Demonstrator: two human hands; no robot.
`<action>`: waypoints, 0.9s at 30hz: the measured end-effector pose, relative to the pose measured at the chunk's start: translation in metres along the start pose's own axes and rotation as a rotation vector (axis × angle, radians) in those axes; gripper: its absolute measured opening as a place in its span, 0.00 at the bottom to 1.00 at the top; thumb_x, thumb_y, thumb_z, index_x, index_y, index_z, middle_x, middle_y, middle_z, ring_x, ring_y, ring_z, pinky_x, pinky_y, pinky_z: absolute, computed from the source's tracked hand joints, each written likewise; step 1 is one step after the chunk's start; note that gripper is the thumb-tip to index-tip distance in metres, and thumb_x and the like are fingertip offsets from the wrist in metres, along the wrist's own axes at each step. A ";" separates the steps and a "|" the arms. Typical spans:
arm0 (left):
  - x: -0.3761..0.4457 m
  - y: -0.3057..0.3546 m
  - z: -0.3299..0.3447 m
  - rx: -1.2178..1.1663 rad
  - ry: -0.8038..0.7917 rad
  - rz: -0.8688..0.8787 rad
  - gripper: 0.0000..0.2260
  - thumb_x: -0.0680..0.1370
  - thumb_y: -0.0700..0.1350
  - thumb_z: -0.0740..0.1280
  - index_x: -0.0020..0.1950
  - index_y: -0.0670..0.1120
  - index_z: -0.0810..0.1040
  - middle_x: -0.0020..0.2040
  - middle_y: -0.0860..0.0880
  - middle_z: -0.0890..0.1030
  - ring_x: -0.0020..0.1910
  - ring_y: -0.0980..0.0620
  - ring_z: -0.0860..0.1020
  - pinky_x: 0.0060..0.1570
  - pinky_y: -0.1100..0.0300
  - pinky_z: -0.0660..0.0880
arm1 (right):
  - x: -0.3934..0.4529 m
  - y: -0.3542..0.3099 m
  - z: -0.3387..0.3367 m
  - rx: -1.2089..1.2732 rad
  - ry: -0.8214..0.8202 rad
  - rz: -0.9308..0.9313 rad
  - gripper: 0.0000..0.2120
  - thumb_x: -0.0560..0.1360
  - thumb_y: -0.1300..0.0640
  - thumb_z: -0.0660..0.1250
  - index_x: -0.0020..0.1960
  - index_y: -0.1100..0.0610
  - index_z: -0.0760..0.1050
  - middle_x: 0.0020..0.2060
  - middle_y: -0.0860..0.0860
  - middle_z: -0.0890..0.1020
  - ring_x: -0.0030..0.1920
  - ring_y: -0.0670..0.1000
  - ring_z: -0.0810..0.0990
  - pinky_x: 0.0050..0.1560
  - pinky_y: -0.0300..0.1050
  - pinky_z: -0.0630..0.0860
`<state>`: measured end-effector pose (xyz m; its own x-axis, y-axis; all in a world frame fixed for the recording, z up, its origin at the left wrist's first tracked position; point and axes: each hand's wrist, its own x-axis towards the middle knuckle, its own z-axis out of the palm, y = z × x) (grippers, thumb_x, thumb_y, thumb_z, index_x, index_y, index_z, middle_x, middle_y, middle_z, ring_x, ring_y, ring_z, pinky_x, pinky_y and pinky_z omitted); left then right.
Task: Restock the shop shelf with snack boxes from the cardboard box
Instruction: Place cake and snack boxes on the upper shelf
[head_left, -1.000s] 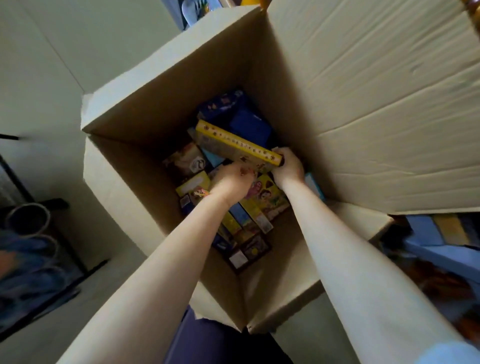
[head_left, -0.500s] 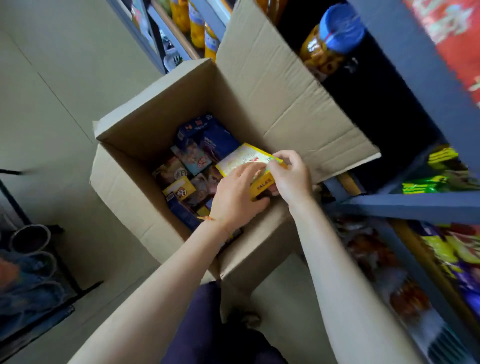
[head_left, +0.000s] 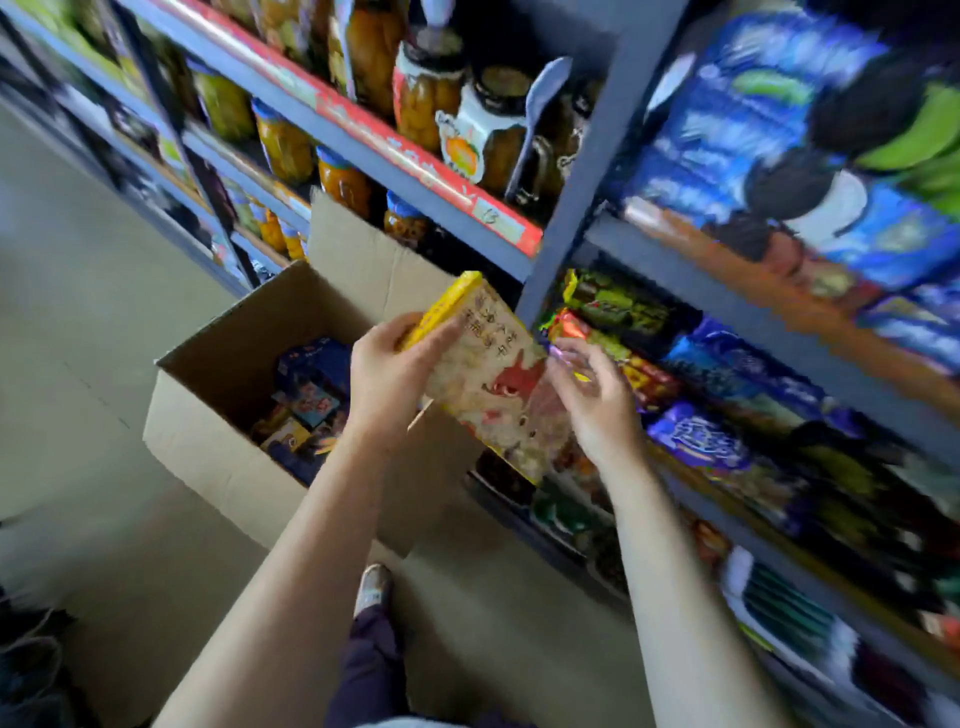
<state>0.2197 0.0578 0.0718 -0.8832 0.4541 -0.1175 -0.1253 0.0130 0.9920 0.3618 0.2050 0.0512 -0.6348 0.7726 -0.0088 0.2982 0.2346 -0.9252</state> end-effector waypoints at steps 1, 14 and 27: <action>-0.012 0.010 0.010 -0.086 -0.044 -0.032 0.06 0.71 0.51 0.77 0.43 0.50 0.86 0.43 0.48 0.86 0.43 0.47 0.84 0.48 0.41 0.81 | -0.010 -0.010 -0.020 -0.022 0.000 -0.020 0.08 0.77 0.48 0.69 0.56 0.43 0.76 0.52 0.42 0.81 0.51 0.32 0.77 0.51 0.30 0.71; -0.092 0.149 0.139 -0.426 -0.521 0.047 0.16 0.76 0.48 0.73 0.56 0.37 0.81 0.56 0.32 0.81 0.51 0.39 0.80 0.56 0.42 0.77 | -0.071 -0.141 -0.208 -0.410 0.288 -0.252 0.21 0.75 0.43 0.71 0.63 0.50 0.76 0.52 0.46 0.82 0.50 0.47 0.81 0.51 0.44 0.76; -0.039 0.283 0.168 -0.107 -0.393 0.723 0.17 0.78 0.48 0.72 0.65 0.49 0.77 0.57 0.51 0.82 0.56 0.53 0.80 0.60 0.52 0.76 | -0.042 -0.324 -0.273 -0.983 0.807 -0.537 0.23 0.74 0.38 0.68 0.66 0.45 0.74 0.55 0.52 0.79 0.61 0.57 0.74 0.57 0.53 0.64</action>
<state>0.2946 0.1934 0.3643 -0.5426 0.5965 0.5914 0.3524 -0.4775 0.8049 0.4860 0.2578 0.4552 -0.3464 0.5014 0.7929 0.7409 0.6646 -0.0965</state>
